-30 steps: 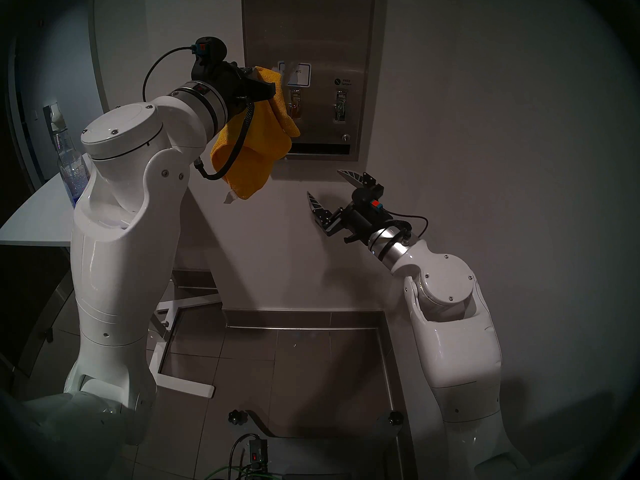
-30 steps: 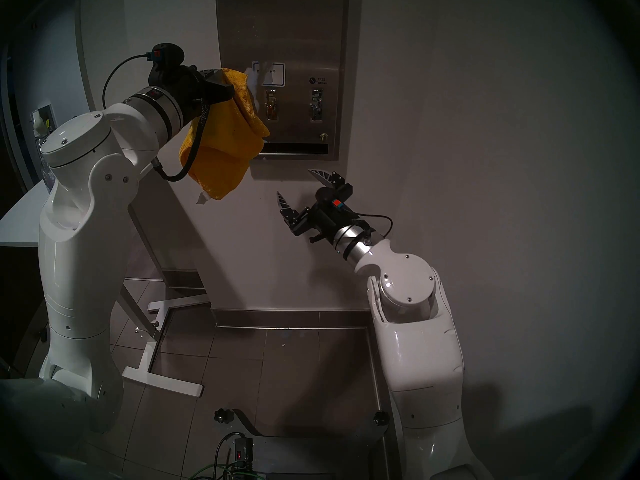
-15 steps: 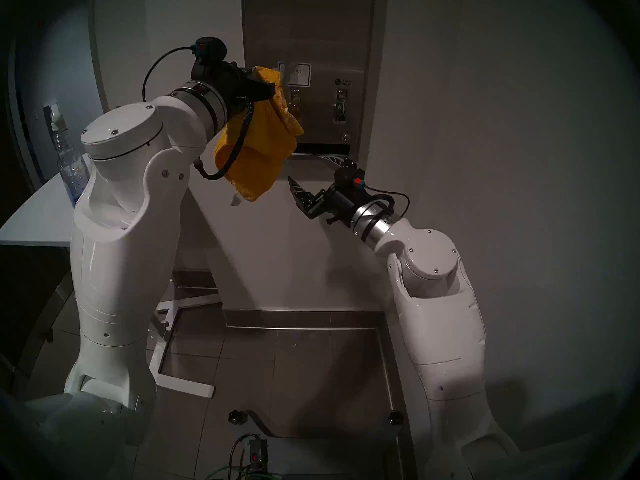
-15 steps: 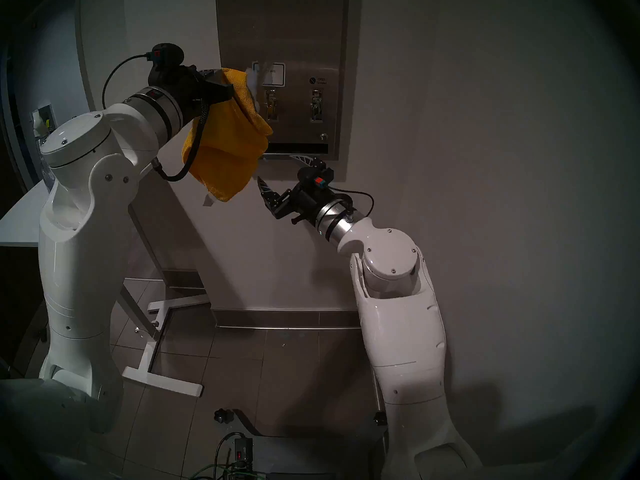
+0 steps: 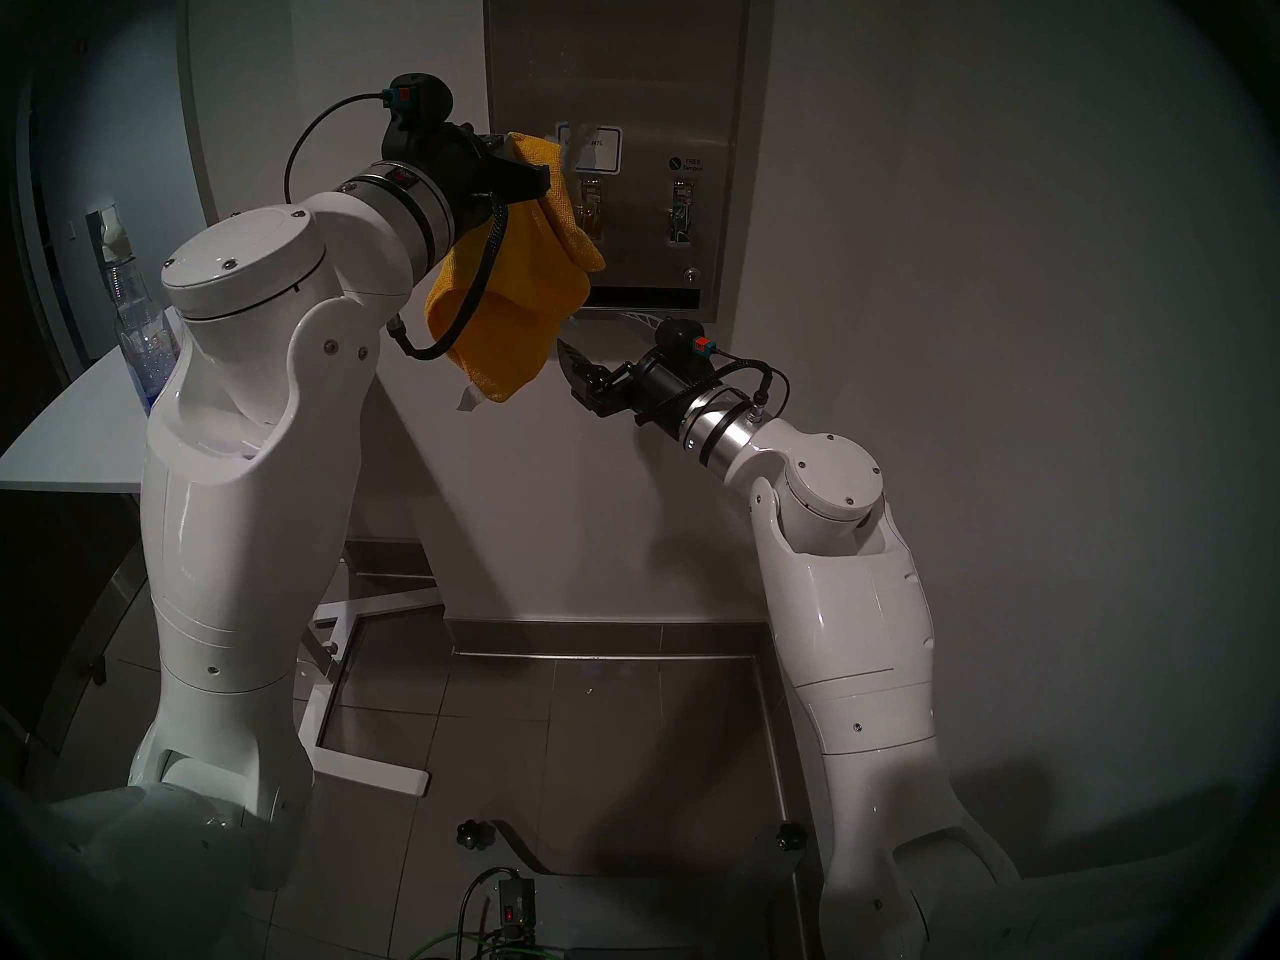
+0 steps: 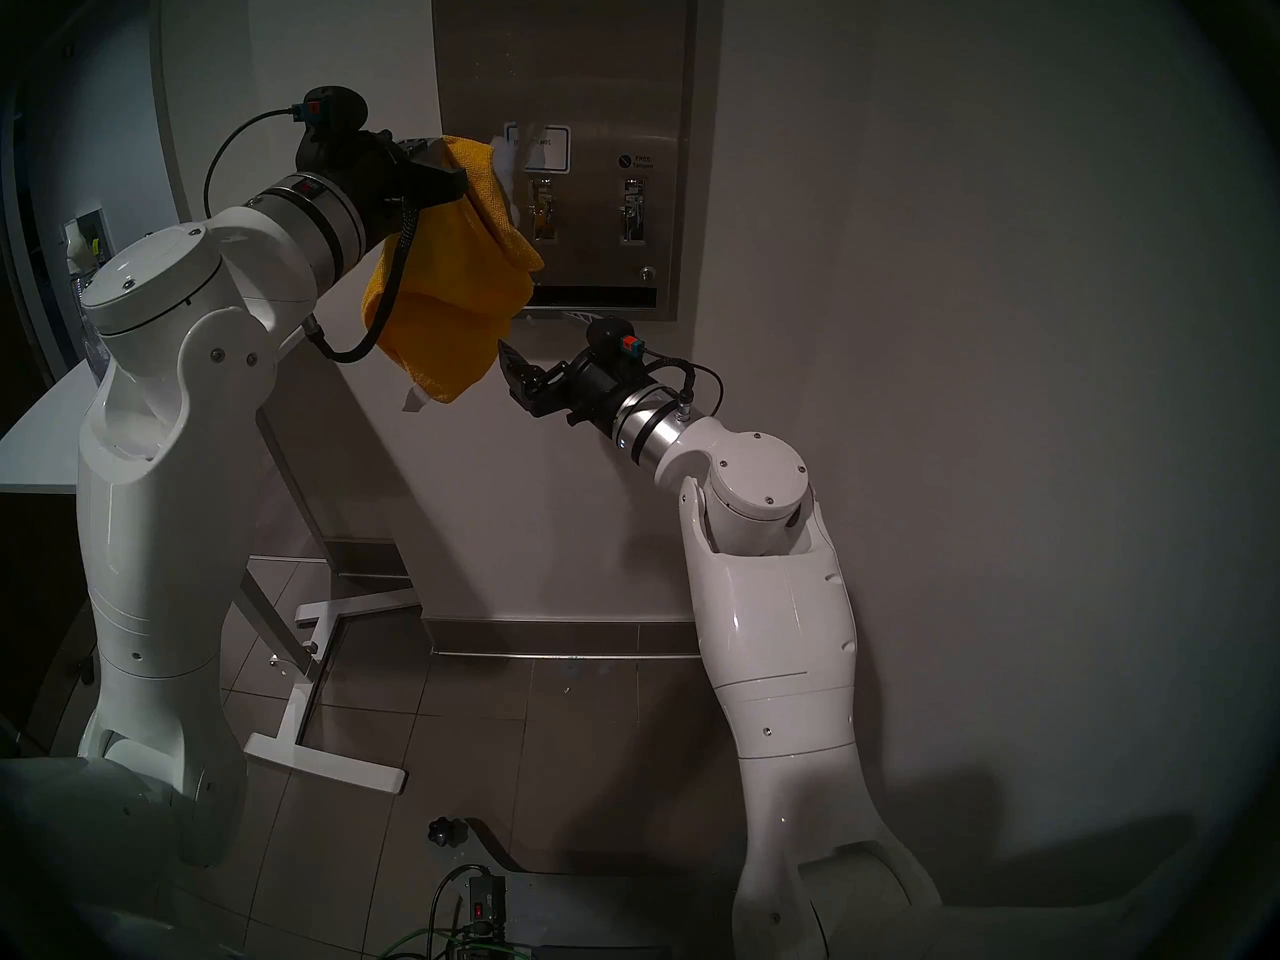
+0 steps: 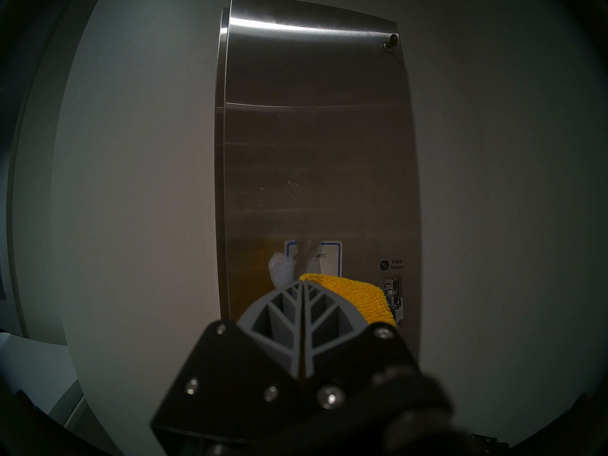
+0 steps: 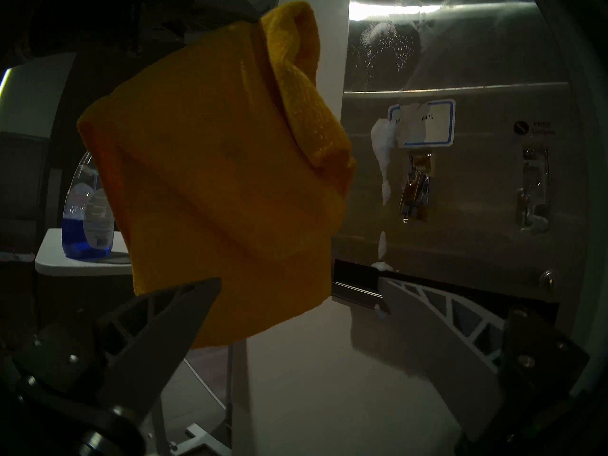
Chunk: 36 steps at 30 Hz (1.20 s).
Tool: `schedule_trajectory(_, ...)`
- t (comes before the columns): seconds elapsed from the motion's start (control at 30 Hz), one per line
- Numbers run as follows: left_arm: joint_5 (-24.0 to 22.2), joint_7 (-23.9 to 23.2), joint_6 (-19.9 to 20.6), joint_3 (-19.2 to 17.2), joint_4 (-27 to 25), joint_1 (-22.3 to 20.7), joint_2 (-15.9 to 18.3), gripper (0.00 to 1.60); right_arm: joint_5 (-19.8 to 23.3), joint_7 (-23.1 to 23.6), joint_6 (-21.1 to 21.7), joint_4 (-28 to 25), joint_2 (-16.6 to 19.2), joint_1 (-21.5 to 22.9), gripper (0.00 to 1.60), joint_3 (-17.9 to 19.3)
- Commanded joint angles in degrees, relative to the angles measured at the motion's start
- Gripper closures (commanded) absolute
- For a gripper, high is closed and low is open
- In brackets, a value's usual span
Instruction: Pick up the cloth and wipe the surface
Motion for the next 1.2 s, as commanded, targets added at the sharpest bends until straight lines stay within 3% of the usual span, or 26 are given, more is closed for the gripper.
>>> schedule_trajectory(0.0,0.06,-0.12,-0.57,-0.58,-1.31,-1.68,0.00,1.60,2.65,1.27,0.35,0.93,-2.56,6.45,0.00,0.02)
schedule_trajectory(0.43,0.14,-0.22,-0.56,-0.61,-1.32,-1.73,-0.04,1.60,6.38,7.24,4.11,7.02,-2.02,10.49,0.00,1.37)
schedule_trajectory(1.17,0.32,-0.31,-0.50,-0.65,-1.31,-1.67,-0.18,1.60,7.95,9.45,1.34,13.37,-4.69,17.38,0.00,1.90)
